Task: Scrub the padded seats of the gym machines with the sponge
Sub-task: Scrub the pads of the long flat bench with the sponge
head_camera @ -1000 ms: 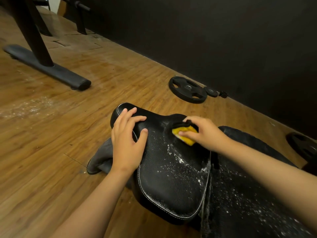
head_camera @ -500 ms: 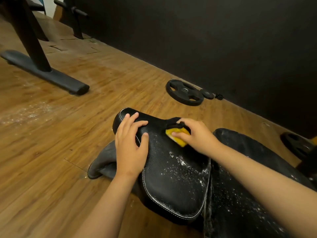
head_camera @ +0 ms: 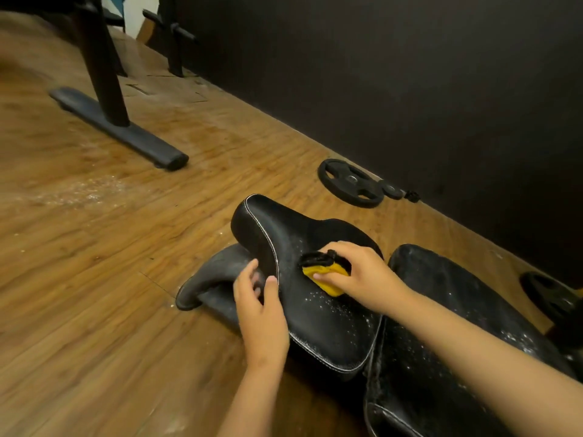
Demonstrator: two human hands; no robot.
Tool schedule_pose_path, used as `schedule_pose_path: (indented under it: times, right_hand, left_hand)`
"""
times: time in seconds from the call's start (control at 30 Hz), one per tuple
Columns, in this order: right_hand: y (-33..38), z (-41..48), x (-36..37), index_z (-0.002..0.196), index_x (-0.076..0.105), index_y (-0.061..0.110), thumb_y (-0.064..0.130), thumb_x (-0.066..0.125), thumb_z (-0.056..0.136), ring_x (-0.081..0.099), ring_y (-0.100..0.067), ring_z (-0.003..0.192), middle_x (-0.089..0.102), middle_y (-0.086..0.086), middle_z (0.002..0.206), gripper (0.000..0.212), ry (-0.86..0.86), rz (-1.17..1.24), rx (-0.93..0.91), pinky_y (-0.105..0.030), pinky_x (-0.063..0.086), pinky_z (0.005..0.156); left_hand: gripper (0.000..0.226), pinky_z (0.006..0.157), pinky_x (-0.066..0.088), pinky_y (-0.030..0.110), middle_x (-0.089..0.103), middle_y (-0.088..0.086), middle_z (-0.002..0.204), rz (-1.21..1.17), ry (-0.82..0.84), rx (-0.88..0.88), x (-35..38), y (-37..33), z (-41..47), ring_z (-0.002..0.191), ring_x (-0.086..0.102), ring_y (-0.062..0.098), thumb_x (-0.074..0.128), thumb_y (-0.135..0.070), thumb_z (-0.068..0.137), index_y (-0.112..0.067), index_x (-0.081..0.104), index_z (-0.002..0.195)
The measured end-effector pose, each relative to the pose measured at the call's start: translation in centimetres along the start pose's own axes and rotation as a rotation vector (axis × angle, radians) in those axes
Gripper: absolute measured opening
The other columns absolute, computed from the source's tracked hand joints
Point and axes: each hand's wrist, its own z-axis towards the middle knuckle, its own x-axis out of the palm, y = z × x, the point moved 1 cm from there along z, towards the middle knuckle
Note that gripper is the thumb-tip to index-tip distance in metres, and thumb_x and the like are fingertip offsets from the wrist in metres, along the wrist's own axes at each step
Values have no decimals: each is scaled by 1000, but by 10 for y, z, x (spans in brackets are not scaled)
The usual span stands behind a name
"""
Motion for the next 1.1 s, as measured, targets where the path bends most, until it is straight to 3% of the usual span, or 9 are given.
schedule_pose_path:
  times: [0.1,0.23,0.4,0.53,0.63,0.77,0.9,1.1]
  right_hand:
    - [7,-13,0,106,68,24,29,73,82,59,-4,96,63,9,99,25,74,-34,-57,-29,48,86]
    - [13,6,0,106,67,21,31,73,82,58,-8,94,60,4,98,27,110,-122,-100,-34,48,86]
    - [9,71,0,107,65,18,27,72,83,57,-18,99,60,-1,101,26,-54,-192,-126,-31,43,85]
    - [4,108,-2,108,65,15,28,68,86,57,-22,99,61,-5,102,26,-170,-229,-21,-34,43,86]
    - [11,91,5,105,66,17,28,69,85,58,-18,96,61,-1,99,23,-160,-198,-74,-34,45,85]
    - [32,34,12,107,66,22,32,71,84,57,-8,94,60,6,99,25,101,-231,-213,-32,48,84]
    - [51,41,5,100,66,20,36,71,82,57,-12,89,57,4,93,25,350,-361,-206,-37,47,81]
    - [61,97,14,108,62,13,32,69,84,54,-27,99,53,-7,103,32,163,-563,-202,-39,44,83]
  left_hand:
    - [27,101,40,31,55,-9,129,-88,-54,-130,5,11,-36,121,50,9,43,-27,102,-30,55,127]
    - [27,89,45,30,62,-7,119,-85,-137,-121,9,12,-36,107,56,8,40,-26,103,-28,59,122]
    - [31,75,39,13,63,-18,99,-81,-226,-82,12,13,-36,89,55,-11,35,-17,105,-27,62,115]
    - [31,85,44,24,64,-6,111,-112,-224,-84,13,17,-35,101,57,3,35,-29,102,-29,62,118]
    - [41,96,46,38,64,-4,118,-130,-232,-75,13,19,-34,110,57,12,32,-39,91,-29,62,118]
    - [44,98,47,45,64,-7,119,-144,-215,-88,14,22,-34,112,57,12,31,-46,90,-33,61,119]
    - [46,102,44,40,62,-9,122,-135,-219,-86,14,21,-35,116,54,7,29,-41,92,-28,60,123]
    - [40,103,43,38,62,-6,125,-113,-196,-107,11,18,-35,118,54,11,31,-36,98,-28,60,124]
